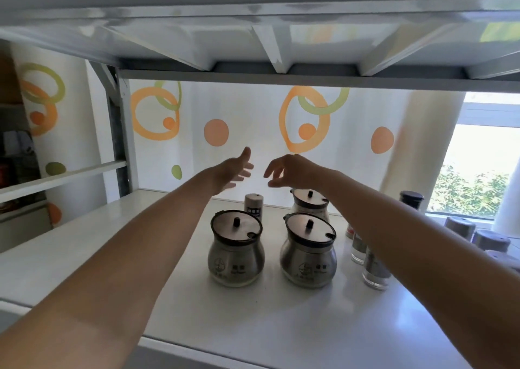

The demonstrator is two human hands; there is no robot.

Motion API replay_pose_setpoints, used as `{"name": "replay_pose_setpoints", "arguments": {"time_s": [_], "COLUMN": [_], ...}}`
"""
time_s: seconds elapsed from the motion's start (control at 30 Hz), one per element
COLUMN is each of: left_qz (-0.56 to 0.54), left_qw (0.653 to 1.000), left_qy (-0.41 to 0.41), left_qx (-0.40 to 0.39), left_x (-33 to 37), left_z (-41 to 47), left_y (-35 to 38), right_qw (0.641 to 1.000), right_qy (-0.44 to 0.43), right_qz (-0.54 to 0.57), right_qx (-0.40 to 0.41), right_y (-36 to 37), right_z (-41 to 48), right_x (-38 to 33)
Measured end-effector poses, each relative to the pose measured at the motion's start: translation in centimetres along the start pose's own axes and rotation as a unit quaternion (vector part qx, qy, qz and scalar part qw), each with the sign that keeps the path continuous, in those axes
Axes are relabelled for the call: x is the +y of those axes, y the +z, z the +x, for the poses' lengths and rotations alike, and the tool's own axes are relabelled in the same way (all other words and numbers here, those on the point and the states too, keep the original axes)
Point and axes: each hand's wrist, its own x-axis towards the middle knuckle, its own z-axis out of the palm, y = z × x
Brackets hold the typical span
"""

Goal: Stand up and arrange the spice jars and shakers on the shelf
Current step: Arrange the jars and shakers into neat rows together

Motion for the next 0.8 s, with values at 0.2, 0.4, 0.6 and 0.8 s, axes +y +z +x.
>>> {"name": "replay_pose_setpoints", "arguments": {"time_s": [0.2, 0.4, 0.6, 0.8], "left_qz": [-0.059, -0.069, -0.095, -0.073], "left_qw": [0.991, 0.992, 0.986, 0.990], "left_qy": [-0.045, -0.031, -0.031, -0.011], "left_qx": [-0.111, -0.104, -0.131, -0.124], "left_x": [-2.4, -3.2, -4.1, -5.0], "left_z": [0.0, 0.2, 0.9, -0.3], "left_y": [0.6, 1.3, 1.7, 0.6], "right_qw": [0.998, 0.998, 0.998, 0.998], "right_qy": [0.000, 0.009, 0.014, 0.010], "right_qz": [0.021, 0.019, 0.028, 0.041], "right_qx": [-0.061, -0.062, -0.045, -0.052], "right_y": [2.2, 2.7, 3.0, 2.8], "right_z": [1.4, 1.8, 1.7, 1.2], "right_x": [-1.8, -1.9, -2.0, -1.6]}}
